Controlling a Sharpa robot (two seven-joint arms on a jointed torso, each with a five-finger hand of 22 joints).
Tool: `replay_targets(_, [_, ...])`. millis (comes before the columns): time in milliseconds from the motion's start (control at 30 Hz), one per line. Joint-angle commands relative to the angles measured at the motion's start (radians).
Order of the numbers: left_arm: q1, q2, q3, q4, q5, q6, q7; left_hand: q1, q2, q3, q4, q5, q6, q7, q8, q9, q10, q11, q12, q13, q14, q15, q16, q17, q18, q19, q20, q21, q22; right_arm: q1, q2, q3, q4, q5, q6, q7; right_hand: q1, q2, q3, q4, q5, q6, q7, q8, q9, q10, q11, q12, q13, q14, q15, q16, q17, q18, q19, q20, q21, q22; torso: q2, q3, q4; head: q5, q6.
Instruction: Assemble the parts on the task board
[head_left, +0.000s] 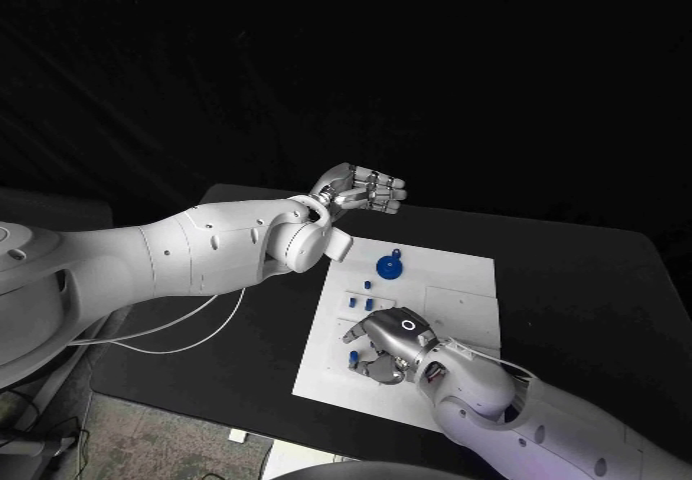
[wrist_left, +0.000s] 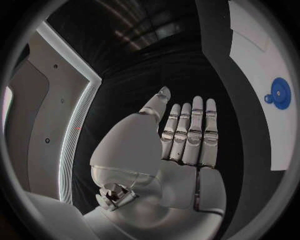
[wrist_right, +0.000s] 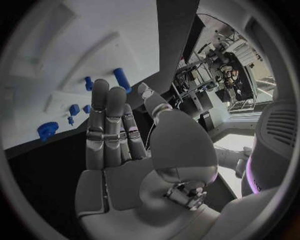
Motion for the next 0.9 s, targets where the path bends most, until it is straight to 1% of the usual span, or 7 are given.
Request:
replay_targets(33, [0.002, -0.002, 0.001, 0.001, 0.003, 0.014, 0.006, 0.004, -0.002, -0.002, -0.004, 0.0, -0.005, 0.0, -0.004, -0.001, -0.005, -0.002, -0.002, 0.0, -0.008, 0.003, -0.002, 0.0, 0.018, 0.004, 0.004, 0.005, -0.001, 0.008, -0.028, 0.021, 0.03, 0.121, -0.05, 0.024, -0.038, 0.015, -0.021, 0.016, 0.019, 0.013, -0.001, 0.004, 0.0, 0.083, -0.017, 0.0, -0.001, 0.007, -0.011, 0.004, 0.0, 0.008, 0.025, -0.005, -0.006, -0.003, -0.001, -0.0006, -0.0019, -0.019, 0.006])
replay_targets(233, [0.002, -0.009, 0.001, -0.007, -0.001, 0.016, 0.011, 0.007, -0.002, -0.001, -0.003, 0.001, -0.013, -0.001, -0.004, -0.002, 0.016, -0.008, -0.002, 0.0, -0.007, 0.001, -0.002, 0.0, 0.014, -0.004, 0.004, 0.003, -0.006, 0.026, -0.13, 0.107, 0.1, 0.379, -0.026, 0.044, -0.075, 0.052, -0.041, 0.01, 0.035, 0.026, -0.009, 0.004, 0.002, 0.147, -0.034, -0.001, 0.003, 0.017, -0.022, 0.006, 0.006, -0.01, 0.031, -0.02, 0.001, -0.004, -0.007, -0.0001, -0.0062, -0.056, 0.014])
replay_targets(367, [0.001, -0.013, 0.0, -0.016, -0.002, 0.024, 0.015, 0.006, -0.002, 0.003, -0.005, 0.001, -0.014, -0.005, -0.004, -0.002, 0.026, -0.013, -0.002, 0.0, -0.01, 0.001, -0.002, -0.002, 0.013, -0.003, 0.003, 0.004, -0.006, 0.047, -0.211, 0.149, 0.13, 0.516, 0.045, 0.034, -0.073, 0.072, -0.034, 0.0, 0.038, 0.042, -0.026, 0.006, 0.002, 0.327, -0.09, 0.042, 0.043, 0.02, -0.054, 0.016, 0.022, -0.028, 0.035, -0.047, 0.012, 0.005, -0.014, 0.0021, -0.0118, -0.074, 0.015])
replay_targets(500, [0.0, -0.013, 0.0, -0.026, -0.003, 0.032, 0.018, 0.002, 0.0, 0.009, -0.005, 0.001, -0.013, -0.005, -0.004, -0.001, 0.039, -0.017, -0.002, 0.0, -0.011, 0.001, -0.003, -0.005, 0.013, -0.001, 0.002, 0.006, -0.005, 0.068, -0.281, 0.164, 0.138, 0.638, 0.141, -0.013, -0.068, 0.085, -0.068, -0.004, 0.031, 0.077, -0.042, 0.005, 0.004, 0.395, -0.119, 0.159, 0.205, 0.029, -0.077, 0.035, 0.05, -0.052, 0.04, -0.074, 0.032, 0.021, -0.022, 0.006, -0.0174, -0.089, 0.013])
replay_targets(567, [-0.003, -0.014, -0.001, -0.028, -0.002, 0.034, 0.019, -0.002, 0.0, 0.013, -0.005, 0.001, -0.014, -0.006, -0.004, -0.001, 0.049, -0.02, -0.003, 0.0, -0.009, -0.001, -0.003, -0.006, 0.014, 0.0, 0.001, 0.008, -0.005, 0.074, -0.314, 0.167, 0.138, 0.688, 0.174, -0.047, -0.086, 0.099, -0.1, 0.014, 0.036, 0.096, -0.045, 0.004, 0.007, 0.319, -0.13, 0.347, 0.45, 0.02, -0.085, 0.103, 0.123, -0.067, 0.038, -0.085, 0.07, 0.059, -0.026, 0.0079, -0.0184, -0.099, 0.015])
replay_targets(700, [-0.009, -0.02, -0.001, -0.029, -0.001, 0.034, 0.025, -0.006, -0.002, 0.022, -0.006, 0.001, -0.023, -0.012, -0.004, -0.002, 0.059, -0.025, -0.003, -0.001, 0.015, -0.009, -0.001, -0.004, 0.012, 0.004, -0.004, 0.012, -0.004, 0.079, -0.371, 0.171, 0.139, 0.772, 0.209, -0.145, -0.071, 0.133, -0.053, 0.015, 0.006, 0.1, -0.057, 0.007, 0.028, 0.217, -0.133, 0.65, 0.812, -0.002, -0.086, 0.166, 0.218, -0.07, 0.032, -0.088, 0.135, 0.118, -0.032, 0.0132, -0.0207, -0.106, 0.013])
replay_targets(900, [-0.018, -0.03, -0.002, -0.031, 0.0, 0.032, 0.03, -0.018, -0.01, 0.03, -0.004, 0.0, -0.033, -0.017, -0.004, -0.002, 0.069, -0.033, -0.003, 0.0, 0.048, -0.021, -0.002, -0.001, 0.004, 0.019, -0.019, 0.022, -0.001, 0.081, -0.426, 0.172, 0.147, 0.817, 0.274, -0.299, -0.124, 0.092, 0.052, 0.043, -0.021, 0.09, -0.064, 0.005, 0.118, 0.261, -0.134, 0.887, 1.11, -0.002, -0.082, 0.301, 0.466, -0.066, 0.027, -0.083, 0.287, 0.237, -0.037, 0.0182, -0.0261, -0.121, 0.01])
